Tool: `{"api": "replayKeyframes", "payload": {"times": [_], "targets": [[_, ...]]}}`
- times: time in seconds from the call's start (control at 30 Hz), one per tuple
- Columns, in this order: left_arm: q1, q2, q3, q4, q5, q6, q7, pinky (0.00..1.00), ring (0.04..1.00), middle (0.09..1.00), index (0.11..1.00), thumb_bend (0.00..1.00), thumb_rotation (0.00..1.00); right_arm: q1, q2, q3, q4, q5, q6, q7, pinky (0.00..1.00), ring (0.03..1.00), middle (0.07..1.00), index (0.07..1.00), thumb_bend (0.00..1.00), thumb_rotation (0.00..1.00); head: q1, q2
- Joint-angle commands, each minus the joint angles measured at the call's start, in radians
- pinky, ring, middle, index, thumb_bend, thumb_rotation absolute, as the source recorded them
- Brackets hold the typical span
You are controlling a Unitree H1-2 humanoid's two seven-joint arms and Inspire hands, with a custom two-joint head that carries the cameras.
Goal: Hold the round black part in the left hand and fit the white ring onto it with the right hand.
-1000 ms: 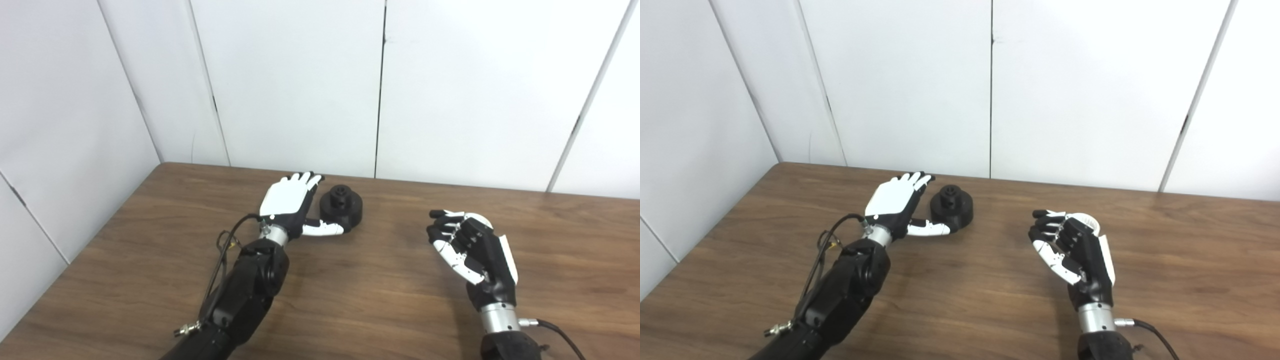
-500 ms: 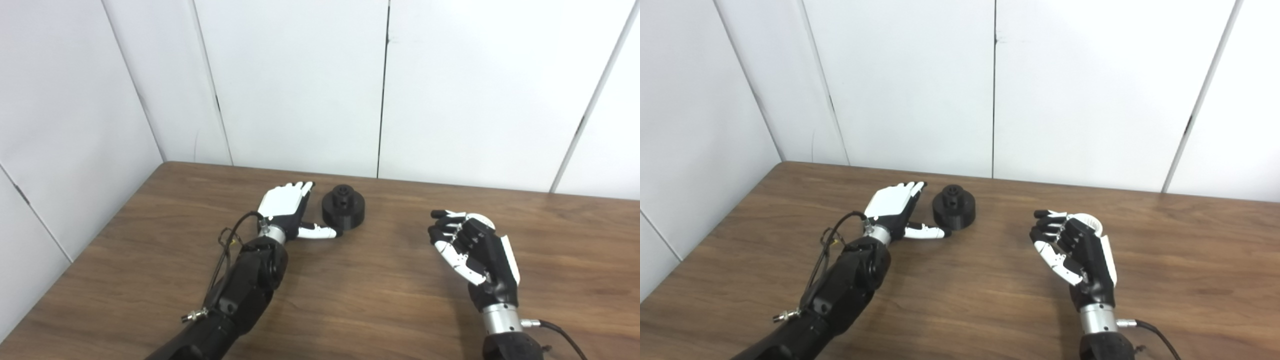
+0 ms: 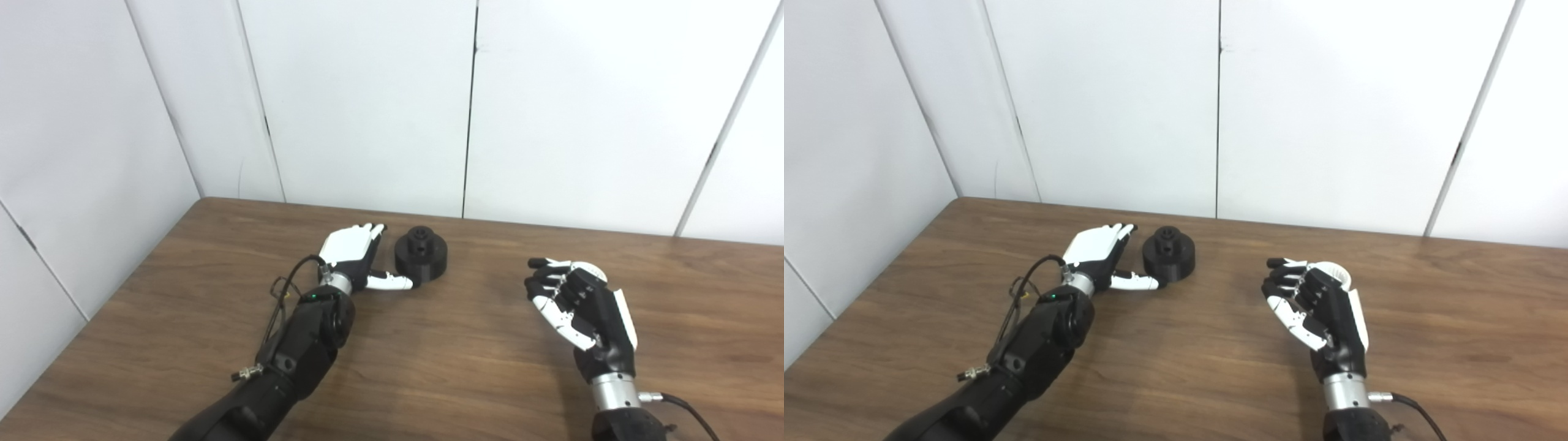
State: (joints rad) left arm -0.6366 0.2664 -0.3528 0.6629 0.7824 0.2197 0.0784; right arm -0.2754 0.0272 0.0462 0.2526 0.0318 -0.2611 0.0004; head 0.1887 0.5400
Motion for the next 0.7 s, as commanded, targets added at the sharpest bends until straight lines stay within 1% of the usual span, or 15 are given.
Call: {"api": "replayKeyframes", "payload": {"times": [0.0,0.17,0.67], "targets": [[-0.066,0.003,-0.003,-0.003,-0.001,-0.018,0.035,1.0,1.0,1.0,0.949,1.0,0.72,0.087,-0.038,-0.017,0.05,-0.009,0.003,0.009,0.49,0.581,0.671,0.498,0.51,0.16,0.001,0.001],[-0.074,-0.005,-0.015,0.014,-0.011,-0.032,0.041,1.0,1.0,1.0,0.952,1.0,0.72,0.089,-0.037,-0.016,0.047,-0.008,0.003,0.011,0.5,0.59,0.678,0.498,0.51,0.16,-0.004,0.001],[-0.102,-0.013,-0.023,0.071,-0.035,-0.053,0.068,1.0,1.0,1.0,0.951,1.0,0.72,0.093,-0.032,-0.014,0.037,-0.014,0.004,0.006,0.5,0.589,0.677,0.498,0.51,0.16,-0.017,0.004]]}}
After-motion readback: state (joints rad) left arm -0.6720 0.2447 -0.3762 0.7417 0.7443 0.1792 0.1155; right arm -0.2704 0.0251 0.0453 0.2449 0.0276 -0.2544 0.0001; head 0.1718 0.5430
